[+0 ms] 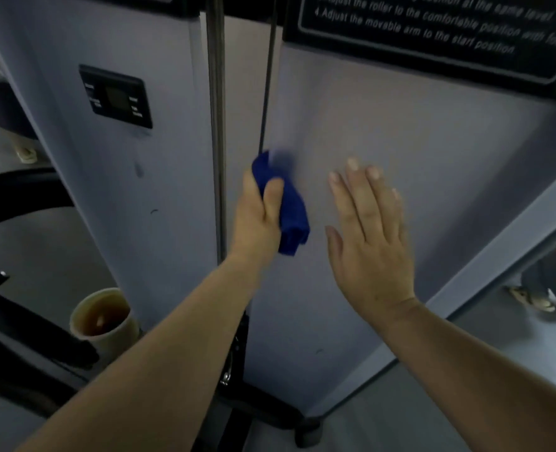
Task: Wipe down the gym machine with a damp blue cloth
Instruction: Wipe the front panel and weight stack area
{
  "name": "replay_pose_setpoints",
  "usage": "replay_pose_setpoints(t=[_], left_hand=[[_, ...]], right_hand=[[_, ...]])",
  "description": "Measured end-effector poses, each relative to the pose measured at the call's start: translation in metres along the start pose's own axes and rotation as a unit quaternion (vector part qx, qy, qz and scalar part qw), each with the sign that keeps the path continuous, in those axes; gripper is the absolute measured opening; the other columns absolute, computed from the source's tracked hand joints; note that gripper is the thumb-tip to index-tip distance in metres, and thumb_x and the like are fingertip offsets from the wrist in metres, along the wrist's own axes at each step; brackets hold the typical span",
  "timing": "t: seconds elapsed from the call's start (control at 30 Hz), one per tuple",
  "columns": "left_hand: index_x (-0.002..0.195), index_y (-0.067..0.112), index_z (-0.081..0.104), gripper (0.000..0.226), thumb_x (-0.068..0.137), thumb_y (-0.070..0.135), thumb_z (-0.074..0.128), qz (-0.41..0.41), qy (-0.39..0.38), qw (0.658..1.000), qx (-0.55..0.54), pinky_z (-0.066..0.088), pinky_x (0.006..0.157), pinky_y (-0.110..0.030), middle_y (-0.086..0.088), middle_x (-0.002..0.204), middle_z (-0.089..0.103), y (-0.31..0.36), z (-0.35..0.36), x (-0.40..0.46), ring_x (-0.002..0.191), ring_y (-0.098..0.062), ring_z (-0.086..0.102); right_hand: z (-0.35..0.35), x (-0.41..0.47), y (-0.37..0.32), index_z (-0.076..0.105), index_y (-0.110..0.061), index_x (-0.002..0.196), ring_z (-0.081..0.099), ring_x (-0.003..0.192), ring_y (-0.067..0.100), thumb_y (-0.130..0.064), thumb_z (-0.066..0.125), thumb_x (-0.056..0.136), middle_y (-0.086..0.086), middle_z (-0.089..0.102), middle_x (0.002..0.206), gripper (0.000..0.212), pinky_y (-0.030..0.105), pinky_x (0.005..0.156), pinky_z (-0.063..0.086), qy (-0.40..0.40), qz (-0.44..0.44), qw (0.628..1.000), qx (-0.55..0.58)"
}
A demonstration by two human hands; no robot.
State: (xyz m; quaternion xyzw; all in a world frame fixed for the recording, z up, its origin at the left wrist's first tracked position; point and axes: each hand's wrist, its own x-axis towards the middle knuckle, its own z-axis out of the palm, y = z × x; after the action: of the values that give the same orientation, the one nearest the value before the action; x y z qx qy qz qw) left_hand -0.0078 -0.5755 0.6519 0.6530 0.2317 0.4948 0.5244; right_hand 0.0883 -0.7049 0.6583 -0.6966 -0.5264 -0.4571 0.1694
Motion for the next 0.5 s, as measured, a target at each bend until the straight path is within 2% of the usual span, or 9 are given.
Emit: replay_pose_setpoints(t=[0.07,0.1,0.17,0.2,0.3,0.37,0.43,0.5], left_hand=[[0.14,0.027,0.035,0.036,0.104,0.033,0.036,-0.055,-0.023,0.998,0.036,0.048,0.087,-0.029,0.01,0.105,0.059,-0.048,-0.006,-0.029,0.095,-0.012,0.06],[0.14,0.029,0.034,0.036,0.104,0.031,0.037,-0.078,-0.037,0.995,0.051,0.047,0.086,-0.026,0.013,0.104,0.058,-0.064,-0.008,-0.037,0.097,-0.013,0.06],[0.145,0.025,0.031,0.041,0.105,0.025,0.038,-0.119,-0.065,0.987,0.091,0.042,0.076,-0.014,0.014,0.102,0.056,-0.086,-0.012,-0.05,0.093,-0.011,0.057],[0.147,0.023,0.03,0.043,0.105,0.024,0.038,-0.132,-0.079,0.981,0.117,0.04,0.072,-0.013,0.013,0.103,0.055,-0.093,-0.014,-0.053,0.092,-0.01,0.056],[0.148,0.019,0.03,0.046,0.104,0.027,0.038,-0.165,-0.099,0.968,0.162,0.039,0.08,-0.024,0.006,0.11,0.055,-0.106,-0.02,-0.067,0.107,-0.024,0.059],[0.147,0.021,0.033,0.045,0.104,0.032,0.038,-0.185,-0.073,0.969,0.147,0.04,0.082,-0.026,0.006,0.113,0.057,-0.102,-0.018,-0.076,0.11,-0.024,0.059],[0.145,0.025,0.036,0.042,0.104,0.033,0.038,-0.183,-0.022,0.978,0.096,0.043,0.083,-0.024,0.006,0.118,0.06,-0.076,-0.01,-0.073,0.109,-0.017,0.06],[0.144,0.027,0.038,0.04,0.104,0.032,0.038,-0.13,0.02,0.99,0.044,0.046,0.085,-0.017,0.008,0.12,0.061,-0.036,-0.002,-0.054,0.107,-0.008,0.059]], right_hand=[[0.003,-0.028,-0.002,0.023,-0.01,0.154,0.007,0.152,0.023,-0.002,0.061,0.091,0.006,0.014,0.161,0.074,0.039,0.123,0.008,-0.039,0.0,0.999,-0.018],[0.005,-0.041,-0.004,0.023,-0.011,0.155,0.004,0.152,0.022,-0.001,0.062,0.09,0.005,0.013,0.162,0.076,0.039,0.123,0.007,-0.058,0.004,0.998,-0.02],[0.005,-0.056,-0.008,0.024,-0.011,0.155,0.003,0.152,0.022,0.001,0.064,0.086,0.005,0.011,0.163,0.081,0.039,0.123,0.006,-0.101,0.012,0.995,-0.009],[0.004,-0.059,-0.009,0.024,-0.01,0.155,0.004,0.152,0.023,0.001,0.065,0.084,0.005,0.011,0.163,0.082,0.04,0.123,0.007,-0.116,0.014,0.993,-0.001],[-0.001,-0.06,-0.011,0.025,-0.008,0.154,0.008,0.152,0.025,-0.001,0.064,0.085,0.007,0.011,0.163,0.079,0.041,0.124,0.007,-0.137,0.016,0.99,0.021],[-0.005,-0.059,-0.012,0.027,-0.007,0.153,0.01,0.151,0.026,-0.001,0.064,0.085,0.007,0.012,0.163,0.078,0.042,0.124,0.007,-0.134,0.021,0.99,0.044],[-0.006,-0.058,-0.013,0.03,-0.008,0.152,0.011,0.151,0.026,0.0,0.065,0.083,0.008,0.015,0.163,0.078,0.042,0.124,0.008,-0.125,0.027,0.989,0.07],[-0.005,-0.054,-0.012,0.035,-0.007,0.15,0.016,0.15,0.026,0.004,0.066,0.082,0.009,0.022,0.16,0.075,0.042,0.123,0.012,-0.097,0.027,0.989,0.106]])
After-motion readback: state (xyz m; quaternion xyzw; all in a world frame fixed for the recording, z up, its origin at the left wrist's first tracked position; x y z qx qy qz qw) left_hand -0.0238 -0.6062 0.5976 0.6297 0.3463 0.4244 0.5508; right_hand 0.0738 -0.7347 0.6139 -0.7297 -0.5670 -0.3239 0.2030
